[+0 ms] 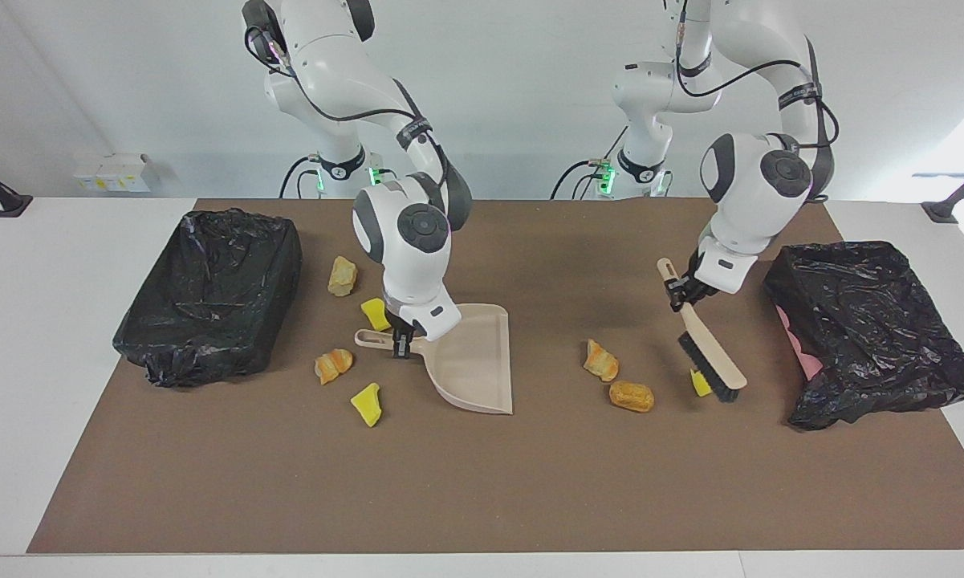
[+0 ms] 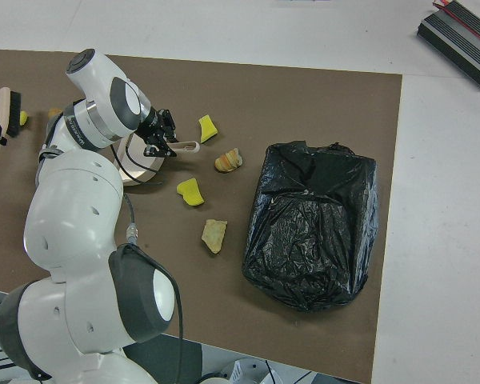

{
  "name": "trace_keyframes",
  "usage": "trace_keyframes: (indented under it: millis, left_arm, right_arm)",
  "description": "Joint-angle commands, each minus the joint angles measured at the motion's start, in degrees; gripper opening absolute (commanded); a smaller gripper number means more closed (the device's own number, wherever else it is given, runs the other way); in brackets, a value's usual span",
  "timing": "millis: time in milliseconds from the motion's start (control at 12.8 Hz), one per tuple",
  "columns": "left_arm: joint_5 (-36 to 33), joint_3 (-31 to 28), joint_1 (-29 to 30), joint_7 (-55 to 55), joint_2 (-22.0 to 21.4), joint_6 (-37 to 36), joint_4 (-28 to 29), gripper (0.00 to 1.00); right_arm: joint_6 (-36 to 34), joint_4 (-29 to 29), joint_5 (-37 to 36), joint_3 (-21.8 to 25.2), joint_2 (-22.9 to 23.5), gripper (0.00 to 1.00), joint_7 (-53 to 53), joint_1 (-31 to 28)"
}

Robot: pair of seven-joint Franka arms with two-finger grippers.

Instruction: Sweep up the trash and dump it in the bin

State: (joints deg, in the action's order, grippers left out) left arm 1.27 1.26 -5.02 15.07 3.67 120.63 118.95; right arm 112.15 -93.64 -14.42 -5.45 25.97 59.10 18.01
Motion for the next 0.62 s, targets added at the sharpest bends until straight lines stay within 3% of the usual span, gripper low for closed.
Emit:
trace_keyframes:
  millis: [0, 234, 545]
  left_arm:
    - [-6.24, 0.58, 4.91, -8.27, 1.33, -1.54, -1.26, 0.00]
    - [-12.42, 0.58, 8.61, -15.75, 5.10, 0.21, -2.48, 0.00]
    - [-11.20, 1.37, 5.21, -17.00, 8.19, 0.75, -3.72, 0.00]
  right_arm:
    - [-0.70, -3.66, -1.49, -0.18, -2.32, 0.00, 1.64, 0.10]
    - [-0.01, -3.83, -1.49, -0.18, -2.33, 0.00, 1.55, 0.01]
    - [0.18, -3.92, -1.49, -0.18, -2.32, 0.00, 1.55, -0.08]
